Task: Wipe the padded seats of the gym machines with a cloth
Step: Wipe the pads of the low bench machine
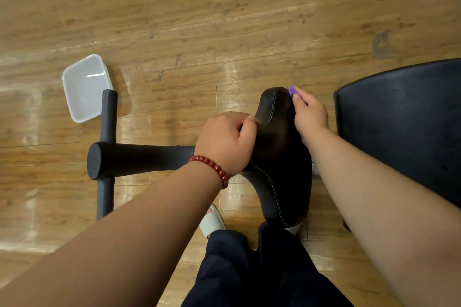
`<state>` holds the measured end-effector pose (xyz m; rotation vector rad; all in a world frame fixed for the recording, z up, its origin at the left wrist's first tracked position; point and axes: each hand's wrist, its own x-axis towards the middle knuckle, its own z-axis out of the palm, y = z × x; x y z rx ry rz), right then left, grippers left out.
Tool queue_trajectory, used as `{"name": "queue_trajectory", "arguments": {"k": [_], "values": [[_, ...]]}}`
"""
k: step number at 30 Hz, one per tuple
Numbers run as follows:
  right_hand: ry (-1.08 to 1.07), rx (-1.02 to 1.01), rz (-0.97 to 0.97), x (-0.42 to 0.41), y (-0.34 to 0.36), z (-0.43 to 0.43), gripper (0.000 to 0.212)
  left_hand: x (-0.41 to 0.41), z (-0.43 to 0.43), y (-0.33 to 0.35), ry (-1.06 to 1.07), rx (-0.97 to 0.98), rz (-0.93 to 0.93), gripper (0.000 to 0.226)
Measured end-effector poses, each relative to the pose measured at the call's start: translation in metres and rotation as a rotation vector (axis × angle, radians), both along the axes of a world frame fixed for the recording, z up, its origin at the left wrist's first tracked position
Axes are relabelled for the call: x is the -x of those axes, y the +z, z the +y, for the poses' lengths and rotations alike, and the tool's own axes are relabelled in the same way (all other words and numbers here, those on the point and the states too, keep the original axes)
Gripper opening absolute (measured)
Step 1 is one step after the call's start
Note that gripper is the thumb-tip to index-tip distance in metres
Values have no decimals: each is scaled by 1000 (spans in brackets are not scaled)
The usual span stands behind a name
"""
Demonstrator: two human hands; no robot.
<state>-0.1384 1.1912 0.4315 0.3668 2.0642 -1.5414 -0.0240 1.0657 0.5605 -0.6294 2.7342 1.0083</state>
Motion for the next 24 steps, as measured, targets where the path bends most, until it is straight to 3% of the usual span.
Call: {"name": "queue_trajectory", "arguments": {"k": [3,9,12,18,21,24], "values": [[-83,-10,-142,6,-4,0,33,0,0,0,-10,3,0,76],[19,103,89,-49,18,15,34,0,-1,0,-3,-12,7,76],[80,69,109,-47,10,20,35,-1,0,1,4,-13,7,76],[-174,16,-137,-24,-8,17,32,-1,-1,0,6,-21,3,76],[-167,55,-87,-47,8,15,34,-1,-1,0,-4,-17,8,75],[-29,112,46,-76,21,24,35,-2,-2,-1,-16,-12,16,74]]}}
